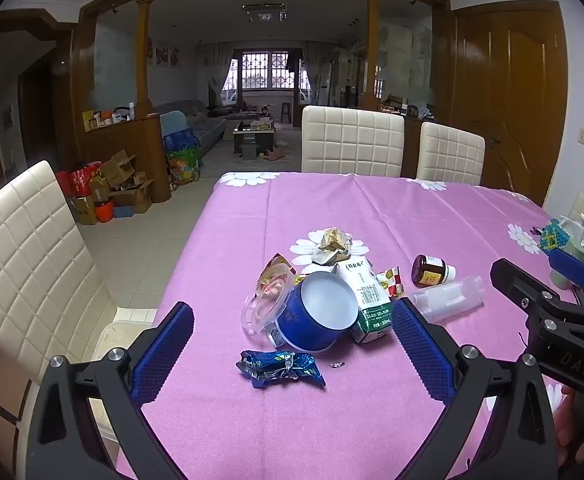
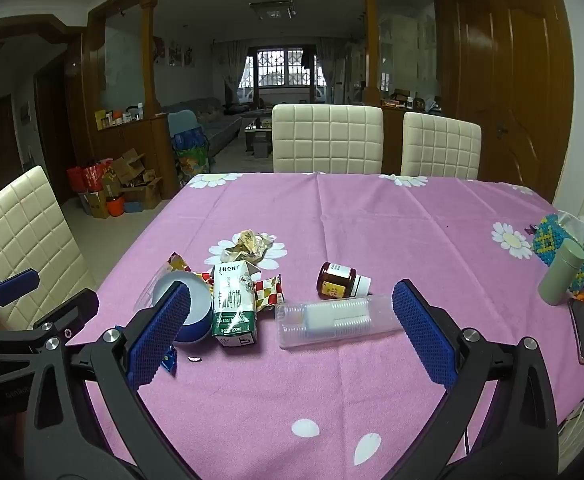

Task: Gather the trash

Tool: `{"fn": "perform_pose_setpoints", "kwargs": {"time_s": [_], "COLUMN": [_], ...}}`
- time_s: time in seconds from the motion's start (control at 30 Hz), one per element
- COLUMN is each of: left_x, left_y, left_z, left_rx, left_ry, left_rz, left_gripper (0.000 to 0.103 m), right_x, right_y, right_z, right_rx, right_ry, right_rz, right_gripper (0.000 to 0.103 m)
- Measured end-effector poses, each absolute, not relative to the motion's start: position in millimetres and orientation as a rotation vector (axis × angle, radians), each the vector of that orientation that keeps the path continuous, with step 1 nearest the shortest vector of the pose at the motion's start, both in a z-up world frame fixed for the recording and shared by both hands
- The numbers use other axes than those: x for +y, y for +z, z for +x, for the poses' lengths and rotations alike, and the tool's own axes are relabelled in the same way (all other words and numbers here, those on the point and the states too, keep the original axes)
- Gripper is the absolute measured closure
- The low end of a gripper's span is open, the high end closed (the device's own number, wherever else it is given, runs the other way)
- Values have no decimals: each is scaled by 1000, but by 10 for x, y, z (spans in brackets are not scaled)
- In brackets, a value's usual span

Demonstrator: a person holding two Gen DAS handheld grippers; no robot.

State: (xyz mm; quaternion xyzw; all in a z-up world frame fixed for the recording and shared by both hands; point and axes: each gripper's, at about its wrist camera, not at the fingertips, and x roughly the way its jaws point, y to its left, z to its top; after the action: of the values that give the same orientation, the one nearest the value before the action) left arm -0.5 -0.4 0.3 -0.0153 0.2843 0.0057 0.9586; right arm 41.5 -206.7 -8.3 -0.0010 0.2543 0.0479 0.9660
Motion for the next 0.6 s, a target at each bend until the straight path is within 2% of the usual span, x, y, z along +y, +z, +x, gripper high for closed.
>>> {"fn": "perform_pose_setpoints", "kwargs": {"time_s": [0.6], "left_x": [-7], "left_y": [-13], "left_z": [14], "left_rx": [576], "left_ry": [14], "left_rz": [-29], "left_gripper": [6], "right_x": [-2064], "right_y": [-89], "right_z": [400], "right_rx": [517], "right_ry": [97], "right_rz": [-2], "right_gripper": [3]}}
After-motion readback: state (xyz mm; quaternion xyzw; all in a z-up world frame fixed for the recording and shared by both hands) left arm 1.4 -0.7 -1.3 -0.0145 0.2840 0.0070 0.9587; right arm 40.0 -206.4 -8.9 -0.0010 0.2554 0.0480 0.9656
